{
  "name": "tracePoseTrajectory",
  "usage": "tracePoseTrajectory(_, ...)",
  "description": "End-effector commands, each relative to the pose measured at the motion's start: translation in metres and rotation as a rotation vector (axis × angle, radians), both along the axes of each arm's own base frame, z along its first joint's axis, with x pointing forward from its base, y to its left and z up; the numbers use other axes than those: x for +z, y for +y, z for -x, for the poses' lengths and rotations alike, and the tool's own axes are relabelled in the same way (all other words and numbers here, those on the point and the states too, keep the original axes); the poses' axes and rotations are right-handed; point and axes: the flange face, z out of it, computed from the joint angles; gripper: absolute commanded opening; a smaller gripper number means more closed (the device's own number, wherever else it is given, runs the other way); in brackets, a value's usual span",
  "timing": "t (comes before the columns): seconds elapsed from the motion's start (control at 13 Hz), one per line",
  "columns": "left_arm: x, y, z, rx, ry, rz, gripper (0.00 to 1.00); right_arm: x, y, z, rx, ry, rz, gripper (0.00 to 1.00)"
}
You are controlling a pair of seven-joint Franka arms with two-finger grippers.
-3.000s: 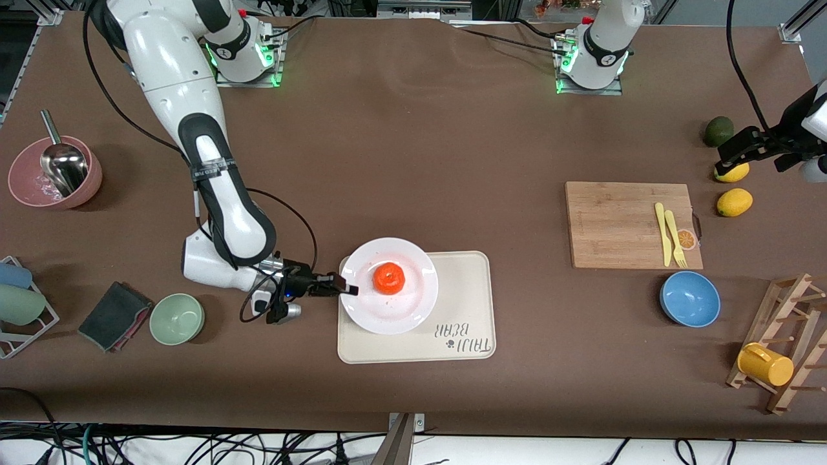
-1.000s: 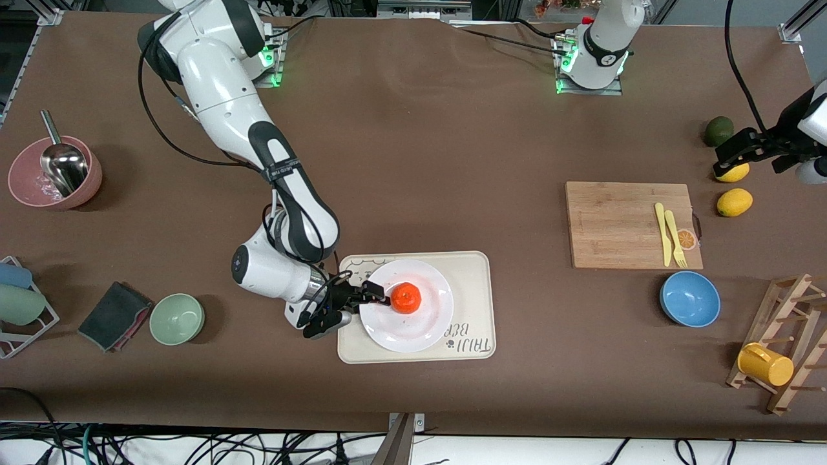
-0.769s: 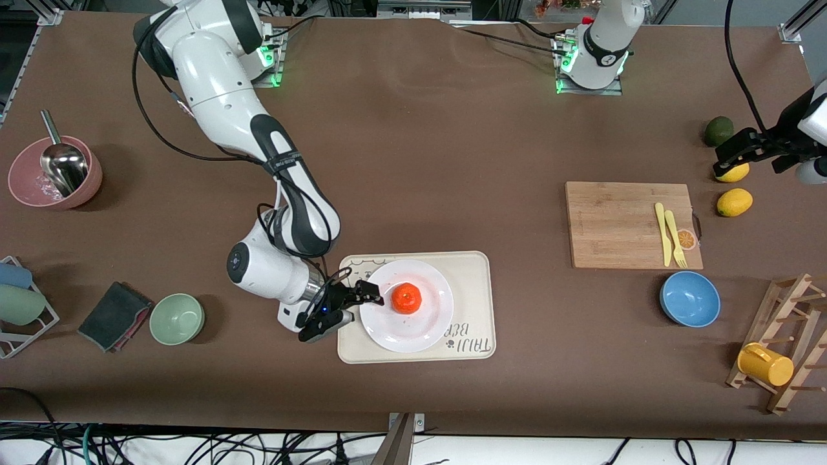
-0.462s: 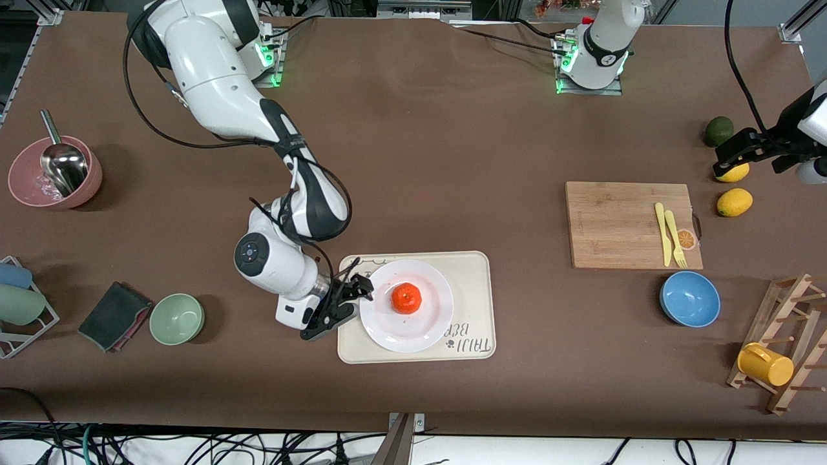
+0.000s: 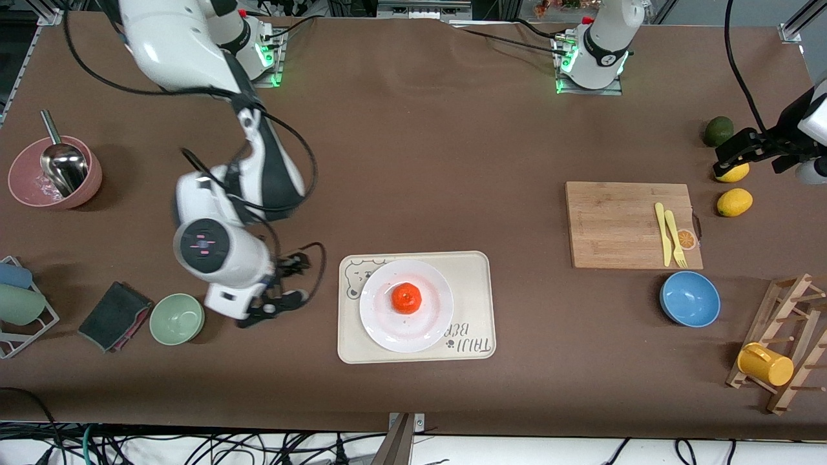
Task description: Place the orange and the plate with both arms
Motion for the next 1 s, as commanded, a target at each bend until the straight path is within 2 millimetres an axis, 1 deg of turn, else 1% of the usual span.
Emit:
tracePoseTrajectory(0.0, 0.004, -0.001, -0.003, -0.015, -0.009, 0.028, 1.00, 0.060, -0.055, 0.014, -0.081, 0.050, 0.081, 1.00)
tracePoseTrajectory(0.08, 0.005, -0.001, -0.003, -0.015, -0.011, 0.028, 1.00, 0.096, -0.059, 0.023, -0.103, 0.003, 0.065, 1.00)
tracePoseTrajectory(0.15, 0.004, -0.001, -0.003, -0.016, -0.009, 0.028, 1.00, 0.110, -0.085, 0.031, -0.131, 0.007, 0.039, 1.00)
tracePoseTrajectory(0.23, 0.005, -0.001, -0.003, -0.015, -0.011, 0.028, 1.00, 0.134, -0.123, 0.037, -0.173, -0.008, 0.017, 1.00)
tracePoseTrajectory(0.31, 0.005, -0.001, -0.003, -0.016, -0.011, 0.028, 1.00, 0.153, -0.154, 0.042, -0.217, -0.020, 0.003, 1.00)
tracePoseTrajectory(0.38, 0.004, -0.002, -0.003, -0.018, -0.009, 0.028, 1.00, 0.192, -0.189, 0.052, -0.264, -0.080, -0.032, 1.00)
tracePoseTrajectory(0.46, 0.004, -0.001, -0.003, -0.017, -0.009, 0.028, 1.00, 0.213, -0.205, 0.063, -0.278, -0.104, -0.064, 1.00)
tracePoseTrajectory(0.54, 0.005, -0.001, -0.003, -0.017, -0.011, 0.028, 1.00, 0.224, -0.206, 0.078, -0.267, -0.086, -0.075, 1.00)
tracePoseTrajectory(0.62, 0.004, -0.001, -0.003, -0.016, -0.009, 0.028, 1.00, 0.228, -0.213, 0.093, -0.264, -0.067, -0.059, 1.00)
tracePoseTrajectory(0.69, 0.004, -0.001, -0.003, -0.016, -0.009, 0.028, 1.00, 0.228, -0.215, 0.108, -0.261, -0.047, -0.059, 1.00)
tracePoseTrajectory(0.77, 0.004, 0.000, -0.003, -0.015, -0.009, 0.028, 1.00, 0.223, -0.215, 0.128, -0.258, -0.030, -0.057, 1.00)
tracePoseTrajectory(0.85, 0.004, 0.000, -0.003, -0.015, -0.009, 0.028, 1.00, 0.206, -0.219, 0.145, -0.288, 0.010, -0.050, 1.00)
tracePoseTrajectory(0.92, 0.004, -0.001, -0.003, -0.016, -0.009, 0.028, 1.00, 0.194, -0.223, 0.156, -0.321, 0.032, -0.046, 1.00)
